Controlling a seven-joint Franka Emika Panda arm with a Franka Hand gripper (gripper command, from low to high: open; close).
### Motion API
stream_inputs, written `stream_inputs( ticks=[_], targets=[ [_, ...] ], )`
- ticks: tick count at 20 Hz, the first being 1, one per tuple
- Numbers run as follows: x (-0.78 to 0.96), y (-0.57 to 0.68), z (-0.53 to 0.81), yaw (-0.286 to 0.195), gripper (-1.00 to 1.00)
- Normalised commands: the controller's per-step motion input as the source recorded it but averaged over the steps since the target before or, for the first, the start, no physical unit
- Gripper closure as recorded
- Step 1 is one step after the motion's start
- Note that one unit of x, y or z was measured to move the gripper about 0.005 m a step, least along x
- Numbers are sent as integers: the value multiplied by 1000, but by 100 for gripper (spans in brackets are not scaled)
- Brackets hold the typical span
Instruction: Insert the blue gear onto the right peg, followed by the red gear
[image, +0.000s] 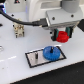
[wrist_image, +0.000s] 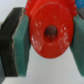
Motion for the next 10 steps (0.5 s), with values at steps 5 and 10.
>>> stream_inputs(
  ticks=[5,10],
  targets=[
    [402,-236,11,0,100],
    [94,-192,-75,0,100]
  ],
)
